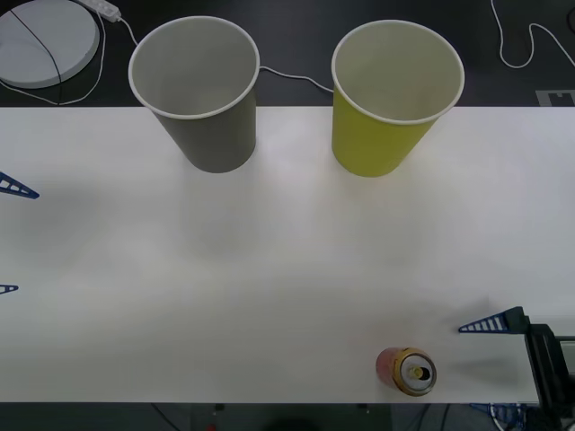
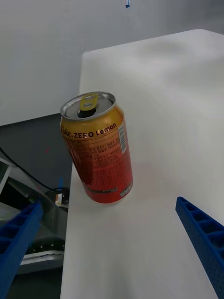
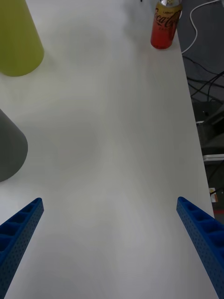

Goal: Put the can into the green bin and the plastic bottle into the gray bin

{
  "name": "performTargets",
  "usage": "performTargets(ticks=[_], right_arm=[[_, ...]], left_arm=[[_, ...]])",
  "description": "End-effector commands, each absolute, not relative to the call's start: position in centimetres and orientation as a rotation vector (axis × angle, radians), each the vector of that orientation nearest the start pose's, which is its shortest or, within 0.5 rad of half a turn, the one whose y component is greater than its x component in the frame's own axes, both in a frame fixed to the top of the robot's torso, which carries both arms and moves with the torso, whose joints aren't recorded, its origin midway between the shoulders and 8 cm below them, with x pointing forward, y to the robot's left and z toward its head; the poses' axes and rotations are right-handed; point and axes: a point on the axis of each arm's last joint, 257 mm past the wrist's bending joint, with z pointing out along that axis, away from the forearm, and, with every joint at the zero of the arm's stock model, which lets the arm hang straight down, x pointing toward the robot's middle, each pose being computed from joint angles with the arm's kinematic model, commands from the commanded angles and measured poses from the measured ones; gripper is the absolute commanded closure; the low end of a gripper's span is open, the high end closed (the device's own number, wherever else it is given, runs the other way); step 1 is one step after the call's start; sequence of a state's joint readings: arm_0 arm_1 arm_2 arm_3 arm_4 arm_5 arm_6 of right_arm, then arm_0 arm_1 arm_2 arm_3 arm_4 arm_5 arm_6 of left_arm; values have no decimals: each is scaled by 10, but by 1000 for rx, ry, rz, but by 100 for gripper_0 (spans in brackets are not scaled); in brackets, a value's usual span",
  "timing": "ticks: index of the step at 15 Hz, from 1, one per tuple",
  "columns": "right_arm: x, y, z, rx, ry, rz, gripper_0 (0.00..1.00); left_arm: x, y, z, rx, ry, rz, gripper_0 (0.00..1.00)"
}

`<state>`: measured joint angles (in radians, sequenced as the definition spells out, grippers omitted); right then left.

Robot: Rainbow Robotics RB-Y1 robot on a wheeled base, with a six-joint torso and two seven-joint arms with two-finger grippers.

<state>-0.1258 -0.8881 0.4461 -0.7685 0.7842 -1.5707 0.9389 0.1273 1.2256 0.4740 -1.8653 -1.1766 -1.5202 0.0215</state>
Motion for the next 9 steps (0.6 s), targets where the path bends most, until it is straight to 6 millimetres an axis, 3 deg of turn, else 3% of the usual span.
performTargets(ticks=[1, 9], right_arm=[[263, -279, -353, -1440, 1334, 799, 0], [260, -223, -359, -1372, 1239, 861, 0]], left_arm=[[325, 330, -88, 1835, 1503, -223, 0], [325, 330, -88, 1835, 1503, -223, 0]])
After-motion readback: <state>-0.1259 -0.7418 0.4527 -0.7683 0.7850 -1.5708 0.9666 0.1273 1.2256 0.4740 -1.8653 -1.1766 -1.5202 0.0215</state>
